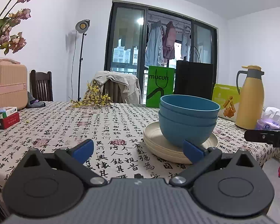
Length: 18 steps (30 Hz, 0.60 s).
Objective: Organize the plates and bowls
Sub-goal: 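Withdraw both open grippers from the bowls stacked on the plates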
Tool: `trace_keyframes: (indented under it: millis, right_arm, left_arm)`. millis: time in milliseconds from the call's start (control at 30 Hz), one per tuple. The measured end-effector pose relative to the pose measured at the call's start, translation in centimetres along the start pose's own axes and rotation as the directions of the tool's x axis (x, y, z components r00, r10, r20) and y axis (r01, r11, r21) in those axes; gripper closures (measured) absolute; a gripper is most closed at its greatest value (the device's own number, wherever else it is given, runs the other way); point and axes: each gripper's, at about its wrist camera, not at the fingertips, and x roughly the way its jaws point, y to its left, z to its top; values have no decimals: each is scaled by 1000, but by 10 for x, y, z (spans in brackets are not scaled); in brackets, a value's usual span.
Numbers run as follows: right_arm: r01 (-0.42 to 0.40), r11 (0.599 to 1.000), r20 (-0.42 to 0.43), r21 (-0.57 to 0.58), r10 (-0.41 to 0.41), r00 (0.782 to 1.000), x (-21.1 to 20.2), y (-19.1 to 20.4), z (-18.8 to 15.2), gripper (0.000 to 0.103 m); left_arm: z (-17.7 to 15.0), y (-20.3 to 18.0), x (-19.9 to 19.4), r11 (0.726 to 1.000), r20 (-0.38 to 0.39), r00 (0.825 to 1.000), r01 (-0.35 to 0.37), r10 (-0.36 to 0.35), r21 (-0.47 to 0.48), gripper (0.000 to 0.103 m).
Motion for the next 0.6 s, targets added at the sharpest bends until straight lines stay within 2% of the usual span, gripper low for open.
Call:
trace_keyframes:
  millis: [600]
  right_arm:
    - [-2,1000,-2,-1,2,1000,1,1,-1,0]
  left_arm:
    - [1,0,-3,1000,16,1000,8,-8,-1,0]
